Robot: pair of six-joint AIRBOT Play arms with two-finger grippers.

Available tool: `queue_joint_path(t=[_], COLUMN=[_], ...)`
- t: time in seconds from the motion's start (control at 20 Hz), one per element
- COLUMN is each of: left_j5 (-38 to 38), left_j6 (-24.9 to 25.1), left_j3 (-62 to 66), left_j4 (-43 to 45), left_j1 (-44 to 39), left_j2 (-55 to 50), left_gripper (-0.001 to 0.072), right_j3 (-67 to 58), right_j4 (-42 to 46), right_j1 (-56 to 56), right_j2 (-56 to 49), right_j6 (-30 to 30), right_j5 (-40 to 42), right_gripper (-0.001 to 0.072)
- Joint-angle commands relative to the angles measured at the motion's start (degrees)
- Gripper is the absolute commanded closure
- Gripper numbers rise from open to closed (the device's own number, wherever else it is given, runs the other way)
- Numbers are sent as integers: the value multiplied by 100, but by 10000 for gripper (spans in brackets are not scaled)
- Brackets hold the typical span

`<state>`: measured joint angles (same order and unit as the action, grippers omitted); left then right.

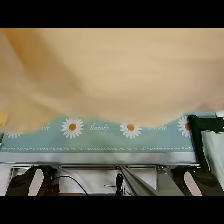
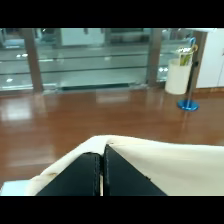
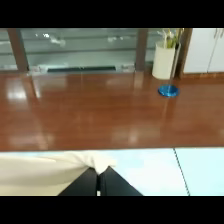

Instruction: Fold the shirts.

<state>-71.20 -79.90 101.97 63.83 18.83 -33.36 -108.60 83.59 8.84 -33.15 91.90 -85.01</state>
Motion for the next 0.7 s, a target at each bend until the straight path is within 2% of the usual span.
queue_joint_path(t=[0.0, 0.15, 0.3, 0.55, 0.65], left_j5=[-348, -433, -625, -568, -144], left_j6=[-256, -337, -337, -306, -201], left_j3=[-96, -564, -1187, -1740, -1742], left_j4=[1086, 1117, 883, 535, 529], left_j1=[-754, -896, -925, -1012, -1204], left_j2=[225, 37, -483, -2218, -3115], left_gripper=[677, 678, 678, 677, 677], right_j3=[-7, 157, 951, 2798, 3077], right_j4=[197, -59, -498, -728, -767], right_j1=[-2, -2, -2, -2, -2], right_j2=[83, -114, -332, -1233, -1941], right_j6=[90, 83, -7, -267, -363], right_j5=[-605, -732, -704, 485, 1075], right_gripper=[687, 687, 687, 687, 687])
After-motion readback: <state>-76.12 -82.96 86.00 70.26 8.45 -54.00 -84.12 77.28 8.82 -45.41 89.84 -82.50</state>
